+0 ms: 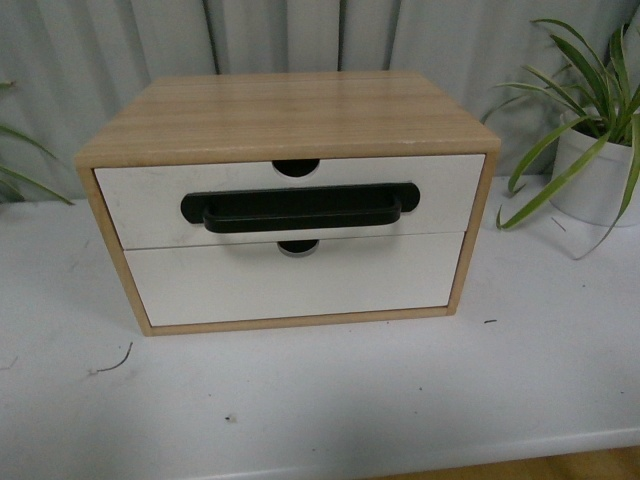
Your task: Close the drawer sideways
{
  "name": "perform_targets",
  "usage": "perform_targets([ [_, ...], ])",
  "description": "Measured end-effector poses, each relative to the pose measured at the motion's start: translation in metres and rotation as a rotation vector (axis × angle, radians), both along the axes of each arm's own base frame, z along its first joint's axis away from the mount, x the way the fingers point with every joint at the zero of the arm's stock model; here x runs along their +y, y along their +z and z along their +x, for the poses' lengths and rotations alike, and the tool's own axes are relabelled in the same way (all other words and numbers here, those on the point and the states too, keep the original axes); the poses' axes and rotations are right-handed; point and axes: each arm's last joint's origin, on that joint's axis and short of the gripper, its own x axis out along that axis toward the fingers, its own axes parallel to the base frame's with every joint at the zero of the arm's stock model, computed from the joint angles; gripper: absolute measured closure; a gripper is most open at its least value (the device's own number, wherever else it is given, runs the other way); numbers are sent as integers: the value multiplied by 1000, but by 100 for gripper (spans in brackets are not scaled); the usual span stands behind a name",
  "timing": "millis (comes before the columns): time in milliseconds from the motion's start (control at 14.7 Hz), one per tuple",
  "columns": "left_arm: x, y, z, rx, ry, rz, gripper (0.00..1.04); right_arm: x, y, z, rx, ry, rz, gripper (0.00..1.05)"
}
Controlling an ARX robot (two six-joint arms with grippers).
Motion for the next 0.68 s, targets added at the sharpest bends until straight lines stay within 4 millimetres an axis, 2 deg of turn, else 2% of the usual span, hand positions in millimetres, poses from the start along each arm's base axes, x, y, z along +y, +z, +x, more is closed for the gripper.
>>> perform_targets([
  [136, 6, 5, -3, -71, 1, 23, 7, -4, -1, -8, -55, -64, 88, 6],
  [272, 16, 7, 3, -79, 20, -127, 7, -8, 0, -8, -108, -143, 123, 6],
  [408, 16, 7, 3, -76, 25, -213, 7, -8, 0, -8, -109, -146, 131, 6],
  [476, 16, 7, 3, -74, 25, -229, 7, -9, 1, -8, -170, -96, 179, 11],
  [544, 15, 6, -1, -113, 44, -205, 17, -15, -9, -11, -236, 13, 225, 24],
  [680, 9, 4, -6, -165, 35, -188, 42, -22, -15, -12, -252, 100, 231, 49],
])
